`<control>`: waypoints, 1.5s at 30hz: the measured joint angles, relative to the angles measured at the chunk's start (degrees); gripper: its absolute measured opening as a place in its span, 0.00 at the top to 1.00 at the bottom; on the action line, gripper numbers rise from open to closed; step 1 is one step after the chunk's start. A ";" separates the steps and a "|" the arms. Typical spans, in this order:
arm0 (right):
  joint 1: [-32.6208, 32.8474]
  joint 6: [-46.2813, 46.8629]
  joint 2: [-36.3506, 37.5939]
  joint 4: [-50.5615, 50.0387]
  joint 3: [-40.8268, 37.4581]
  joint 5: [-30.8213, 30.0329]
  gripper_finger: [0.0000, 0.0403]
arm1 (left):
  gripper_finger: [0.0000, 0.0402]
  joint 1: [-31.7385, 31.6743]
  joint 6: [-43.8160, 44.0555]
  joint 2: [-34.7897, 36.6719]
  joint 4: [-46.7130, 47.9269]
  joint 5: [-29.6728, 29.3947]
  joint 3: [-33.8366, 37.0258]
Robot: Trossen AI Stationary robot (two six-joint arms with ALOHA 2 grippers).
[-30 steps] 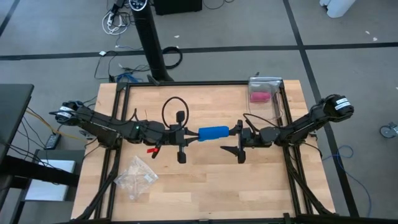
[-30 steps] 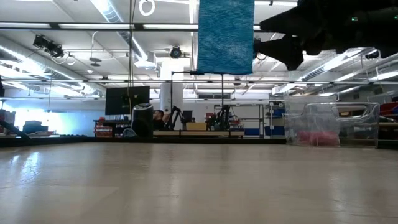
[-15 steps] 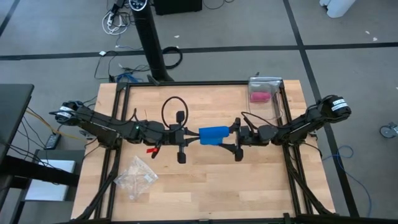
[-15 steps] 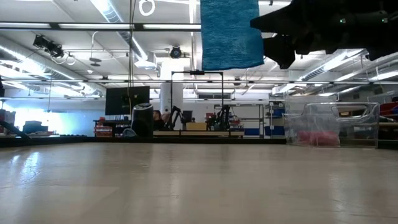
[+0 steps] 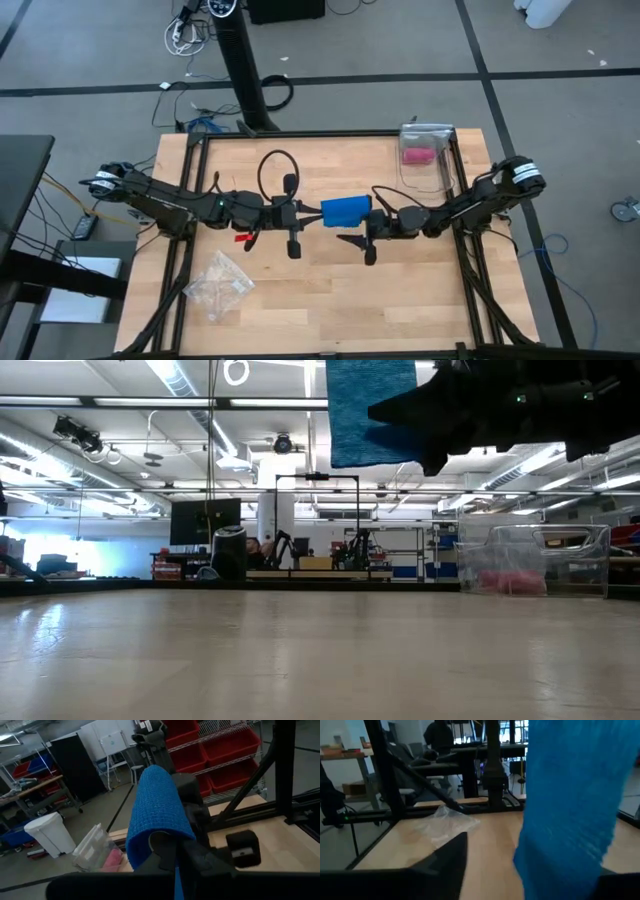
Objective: Roll bandage
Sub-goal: Roll the blue bandage
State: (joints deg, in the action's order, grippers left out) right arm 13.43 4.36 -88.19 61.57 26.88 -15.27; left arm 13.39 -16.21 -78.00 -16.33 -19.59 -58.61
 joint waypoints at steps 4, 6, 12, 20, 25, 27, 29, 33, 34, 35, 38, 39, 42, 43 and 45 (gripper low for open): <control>0.44 -0.06 -1.54 2.85 0.05 -0.11 0.78 | 0.98 0.00 -1.45 0.00 -0.17 -0.58 0.00; 0.99 -0.13 -1.57 3.01 0.06 -0.13 0.91 | 0.98 0.00 -1.59 0.01 -0.06 -1.27 0.00; 4.34 -0.34 -1.11 2.89 0.06 -0.55 0.98 | 0.98 -0.02 -2.82 1.50 2.22 -3.99 0.00; 9.96 0.55 -0.51 3.56 0.06 -1.06 0.99 | 0.98 -1.59 -3.18 1.56 7.06 -6.85 0.00; 12.48 -0.60 2.18 3.81 0.06 -2.07 0.99 | 0.98 -2.63 -1.61 1.40 9.71 -7.49 0.02; 13.26 -1.48 3.61 4.22 0.06 -2.41 1.00 | 0.98 -2.93 -1.59 1.42 10.86 -7.82 0.02; 13.86 -2.35 5.17 4.21 0.06 -3.17 1.00 | 0.98 -3.15 -1.51 1.42 12.39 -8.40 0.10; 14.26 -3.00 8.17 4.19 0.06 -3.45 1.00 | 0.98 -3.17 -0.77 1.46 9.43 -8.87 3.16; 14.26 -2.99 8.89 4.17 0.06 -3.45 1.00 | 0.98 -3.17 0.00 1.44 8.59 -8.80 4.08; 14.20 -3.01 9.53 4.21 0.06 -3.45 1.00 | 0.98 -3.17 0.77 1.36 7.51 -8.40 5.01; 13.44 -3.04 11.13 4.15 0.06 -3.39 1.00 | 0.98 -3.12 2.55 0.38 3.02 -7.63 7.82; 12.99 -3.06 11.58 4.13 0.06 -3.38 1.00 | 0.98 -2.94 3.01 -0.06 2.13 -7.63 8.78; 11.76 -2.96 12.54 3.60 0.76 -3.35 1.00 | 0.98 -2.47 3.99 -1.60 -1.51 -7.53 10.74; 11.34 -2.98 12.74 2.99 1.41 -3.24 1.00 | 0.98 -2.38 4.40 -2.18 -2.70 -7.51 11.17; 10.47 -2.98 13.32 0.39 2.76 -3.10 1.00 | 0.98 -2.01 4.85 -3.72 -4.09 -7.22 11.70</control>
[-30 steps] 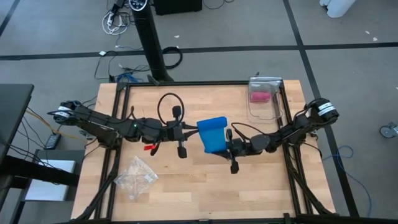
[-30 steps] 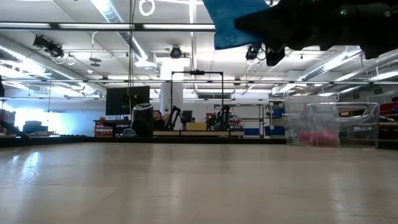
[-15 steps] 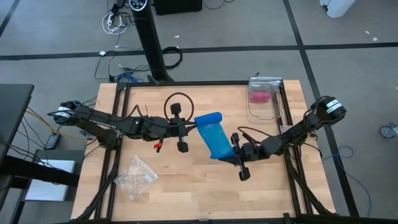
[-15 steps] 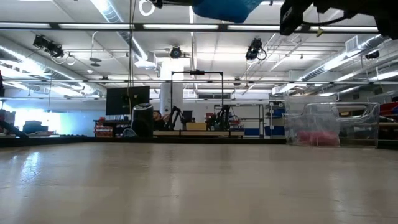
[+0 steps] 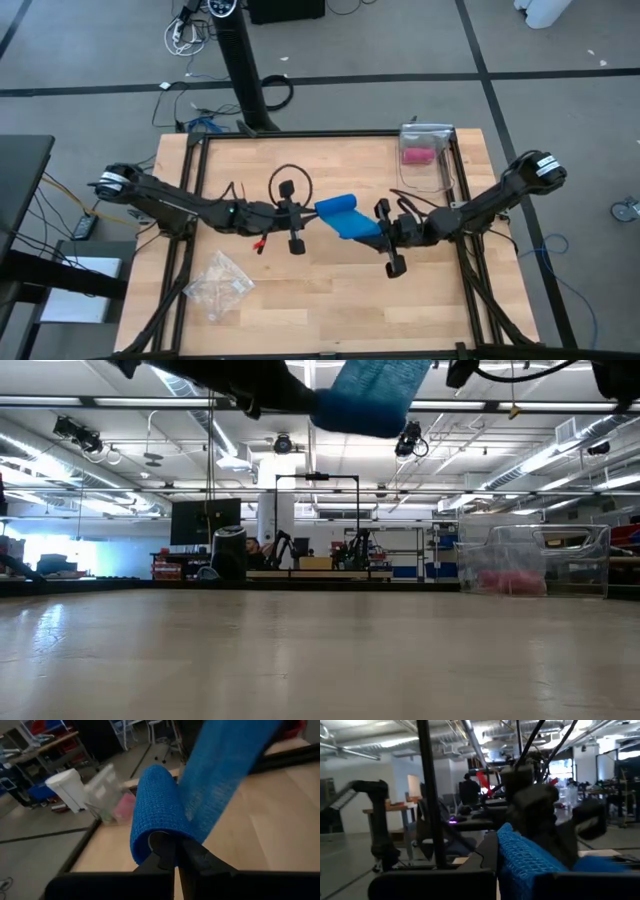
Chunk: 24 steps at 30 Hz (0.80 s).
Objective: Roll bandage
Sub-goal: Roll the blue bandage
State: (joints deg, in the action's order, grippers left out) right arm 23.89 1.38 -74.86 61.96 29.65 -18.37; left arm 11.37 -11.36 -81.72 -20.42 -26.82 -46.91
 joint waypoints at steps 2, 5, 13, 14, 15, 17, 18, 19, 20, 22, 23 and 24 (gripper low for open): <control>-0.95 0.34 0.08 -3.40 1.79 0.04 1.00 | 0.98 0.67 0.07 -1.69 -0.02 0.17 0.08; -2.51 1.54 0.06 -8.37 4.47 0.04 1.00 | 0.98 1.59 0.08 -3.98 -2.28 0.52 0.10; -6.06 4.14 0.01 -15.83 8.76 0.15 0.99 | 0.98 4.84 0.01 -6.62 -5.42 0.64 0.08; -6.52 4.74 0.01 -16.00 8.81 0.15 0.99 | 0.98 5.36 -0.11 -6.69 -5.91 0.65 0.08; -7.01 5.08 0.01 -16.03 8.83 0.14 0.99 | 0.98 5.79 -0.17 -6.72 -6.28 0.67 0.08; -7.69 5.20 0.01 -17.19 8.88 0.14 0.99 | 0.98 6.55 -0.12 -6.72 -7.46 1.10 0.08; -8.01 5.23 0.01 -18.06 8.88 0.13 0.99 | 0.98 6.87 -0.10 -6.72 -8.05 1.59 0.08; -8.37 5.49 0.01 -18.81 8.88 0.14 0.98 | 0.98 7.25 -0.09 -6.72 -8.74 2.06 0.08; -8.77 6.29 0.01 -19.36 8.88 0.17 0.97 | 0.98 7.54 -0.11 -6.72 -9.43 2.45 0.08; -9.54 8.54 0.01 -20.68 8.88 0.20 0.95 | 0.98 8.05 -0.11 -6.72 -10.25 2.76 0.08; -9.91 9.56 0.01 -21.57 8.88 0.14 0.93 | 0.98 8.23 -0.10 -6.72 -10.29 2.76 0.08; -10.21 10.49 0.01 -22.14 8.88 0.13 0.91 | 0.98 8.35 -0.10 -6.72 -10.28 2.79 0.08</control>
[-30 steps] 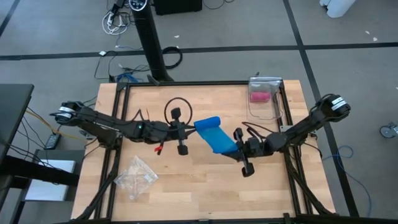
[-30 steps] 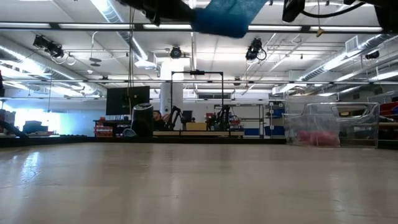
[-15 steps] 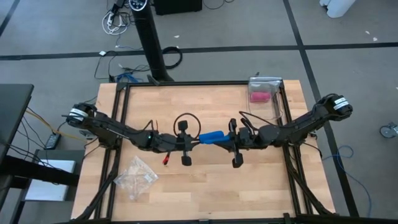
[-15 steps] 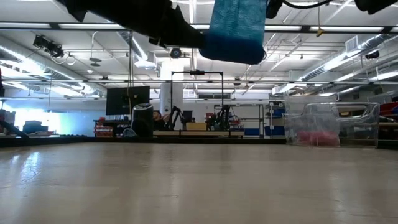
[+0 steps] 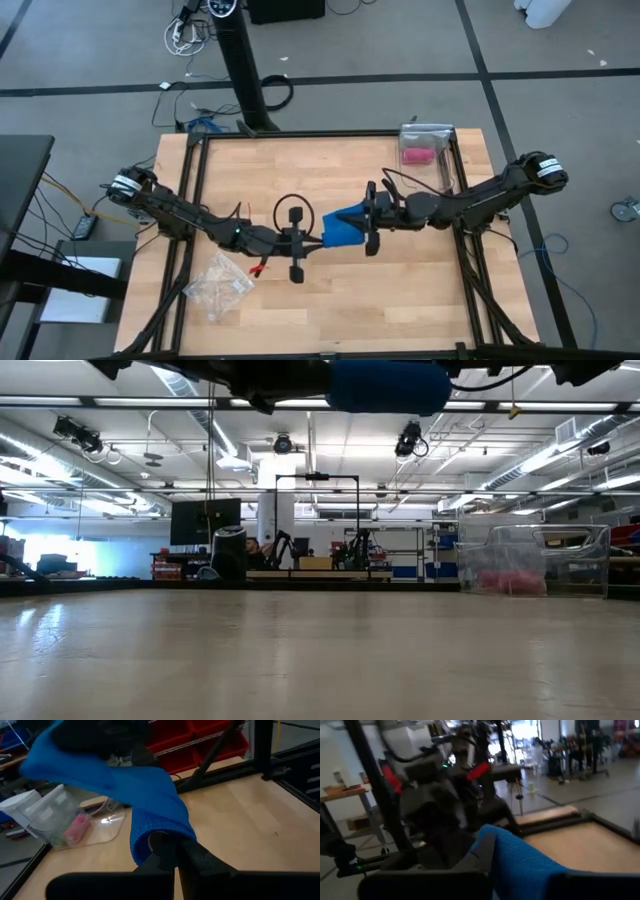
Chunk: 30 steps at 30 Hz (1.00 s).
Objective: Roll bandage
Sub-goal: Roll the blue bandage
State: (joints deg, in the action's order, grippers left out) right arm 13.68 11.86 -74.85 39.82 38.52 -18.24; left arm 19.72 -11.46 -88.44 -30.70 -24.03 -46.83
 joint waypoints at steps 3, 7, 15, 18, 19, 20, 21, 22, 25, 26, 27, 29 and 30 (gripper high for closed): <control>-0.45 1.96 0.00 -0.86 0.00 -0.02 0.83 | 0.98 0.45 0.02 0.00 -0.70 0.14 0.00; -0.56 3.54 0.00 -1.06 0.00 -0.02 0.69 | 0.98 0.70 0.15 0.00 -0.70 0.32 0.00; -0.57 5.13 0.00 -0.97 0.00 -0.03 0.46 | 0.98 1.21 0.20 0.00 -0.76 0.32 0.00; -0.84 5.37 0.00 -0.97 0.00 -0.05 0.42 | 0.98 1.31 0.25 0.00 -0.75 0.34 0.00; -0.96 5.51 0.00 -0.98 0.00 -0.09 0.41 | 0.98 1.33 0.51 0.00 -0.78 0.55 0.00; -1.05 5.52 0.00 -1.02 0.00 -0.15 0.40 | 0.98 1.34 1.03 0.00 -0.89 1.27 0.00; -1.14 5.55 0.00 -1.15 0.00 -0.15 0.39 | 0.98 1.36 1.47 0.00 -1.18 2.18 0.00; -1.29 5.56 0.00 -1.39 0.00 -0.15 0.39 | 0.98 1.36 1.64 0.00 -1.60 3.06 0.00; -1.66 6.55 0.00 -2.54 0.00 -0.12 0.39 | 0.98 1.40 1.73 0.02 -2.53 4.23 0.00; -1.77 6.57 0.00 -2.94 0.00 -0.06 0.39 | 0.98 1.38 1.77 0.02 -2.55 4.26 0.00; -1.78 6.57 0.00 -3.28 0.00 0.07 0.40 | 0.98 1.38 1.79 0.02 -2.70 4.26 0.00; -1.80 5.91 0.00 -3.50 0.00 0.07 0.40 | 0.98 1.38 1.79 0.02 -3.23 4.24 0.00; -1.78 4.90 0.28 -3.73 0.00 0.21 0.40 | 0.98 1.38 1.81 0.02 -3.58 4.25 0.00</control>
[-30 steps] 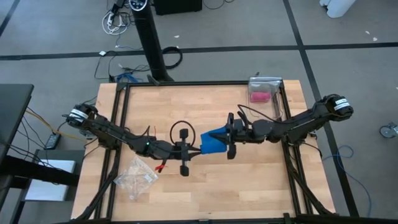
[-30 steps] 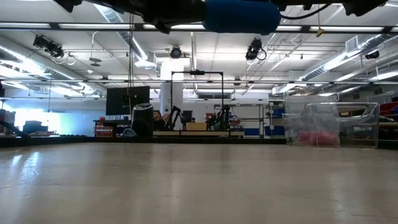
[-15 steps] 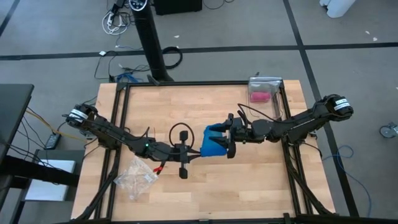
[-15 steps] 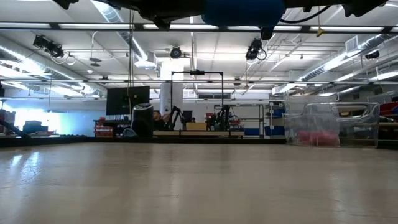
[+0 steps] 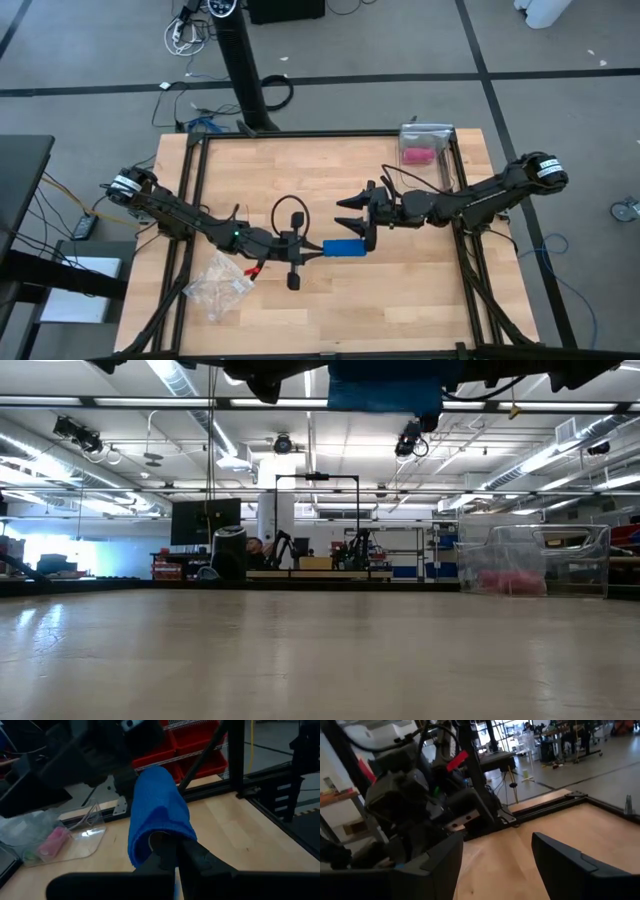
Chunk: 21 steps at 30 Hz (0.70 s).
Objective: Roll bandage
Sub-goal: Roll the blue bandage
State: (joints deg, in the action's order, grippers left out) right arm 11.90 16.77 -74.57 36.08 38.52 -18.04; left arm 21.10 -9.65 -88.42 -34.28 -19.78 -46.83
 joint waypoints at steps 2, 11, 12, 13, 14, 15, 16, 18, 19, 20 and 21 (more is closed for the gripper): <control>0.00 -2.70 1.41 -1.01 -0.04 0.08 0.40 | 0.98 0.00 0.06 0.00 -0.88 -0.01 -0.01; 1.24 -4.96 14.62 -26.85 -1.43 -1.16 0.40 | 0.98 -1.03 2.55 3.96 -1.24 1.59 -0.02; 1.89 -4.43 15.39 -26.16 -2.94 -1.67 0.40 | 0.98 -1.27 2.40 4.77 -1.53 2.08 -0.02; 2.52 -3.94 15.87 -24.17 -4.70 -1.77 0.40 | 0.98 -1.53 2.40 5.63 -1.68 2.96 -0.02; 3.06 -3.71 16.21 -21.52 -6.57 -1.78 0.40 | 0.98 -1.85 2.43 6.50 -1.84 3.41 0.08; 3.64 -3.51 16.31 -17.78 -8.60 -1.76 0.40 | 0.98 -2.40 2.63 7.17 -2.14 4.21 0.23; 4.24 -3.44 16.31 -13.51 -10.53 -1.75 0.40 | 0.98 -2.89 3.07 7.57 -2.38 4.51 0.24; 5.46 -3.37 15.71 -4.68 -14.08 -1.81 0.38 | 0.98 -3.98 4.28 7.80 -2.57 5.82 0.26; 5.97 -3.33 15.07 -0.55 -15.21 -1.70 0.37 | 0.98 -4.42 4.94 7.80 -2.80 6.76 0.28; 6.46 -3.33 14.56 2.52 -16.15 -1.38 0.36 | 0.98 -4.94 5.54 7.80 -3.08 7.87 0.35; 6.82 -3.32 13.89 4.90 -16.64 -0.96 0.35 | 0.98 -5.48 6.15 7.80 -3.58 9.00 0.37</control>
State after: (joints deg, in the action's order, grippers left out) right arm 18.72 13.45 -60.68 40.99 21.89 -19.00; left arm 15.62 -3.50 -80.62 -37.87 -10.78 -46.46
